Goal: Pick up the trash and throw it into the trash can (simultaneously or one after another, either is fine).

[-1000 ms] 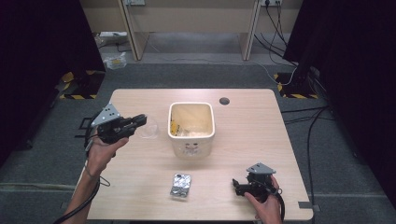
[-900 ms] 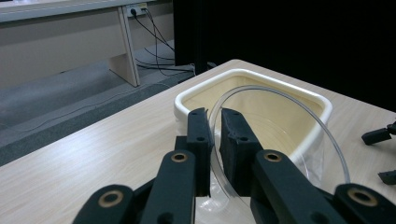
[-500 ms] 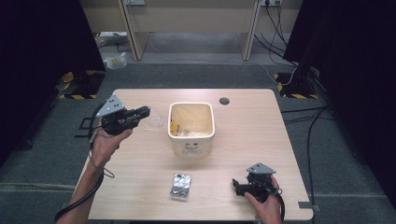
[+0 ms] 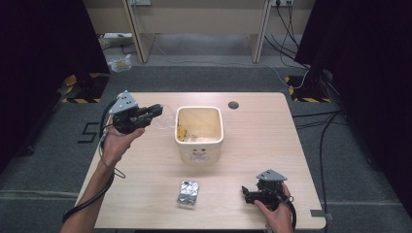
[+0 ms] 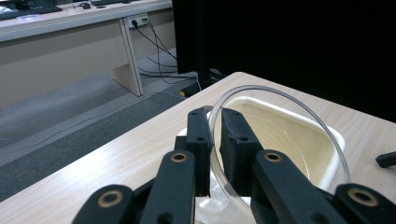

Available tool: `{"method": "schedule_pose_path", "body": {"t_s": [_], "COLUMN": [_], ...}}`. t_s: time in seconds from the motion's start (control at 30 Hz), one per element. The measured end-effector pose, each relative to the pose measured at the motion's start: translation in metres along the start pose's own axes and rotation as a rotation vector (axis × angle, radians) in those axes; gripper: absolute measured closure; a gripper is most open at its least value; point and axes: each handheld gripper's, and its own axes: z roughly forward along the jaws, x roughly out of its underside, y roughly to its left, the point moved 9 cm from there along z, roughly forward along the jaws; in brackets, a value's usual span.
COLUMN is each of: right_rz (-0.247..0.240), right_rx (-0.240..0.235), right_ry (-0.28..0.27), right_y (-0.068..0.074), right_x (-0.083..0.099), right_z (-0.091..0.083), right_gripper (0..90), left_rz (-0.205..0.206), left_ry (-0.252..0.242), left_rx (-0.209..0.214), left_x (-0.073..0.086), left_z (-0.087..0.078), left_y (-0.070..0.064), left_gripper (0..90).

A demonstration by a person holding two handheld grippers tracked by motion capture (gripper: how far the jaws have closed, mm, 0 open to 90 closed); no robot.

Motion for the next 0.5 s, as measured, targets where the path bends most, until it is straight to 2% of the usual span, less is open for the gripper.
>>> {"method": "schedule_pose_path", "body": {"t_s": [0.5], "right_rz": [0.000], "right_rx": [0.000], "right_ry": [-0.002], "right_y": [0.000], "right_x": [0.000], "right_z": [0.000], "right_gripper": [5.3], "left_rz": [0.002], "left_ry": [-0.008], "left_rx": [0.032], "left_x": [-0.013], "left_z": [0.019], "left_y": [-0.013], "left_gripper": [81.8]}}
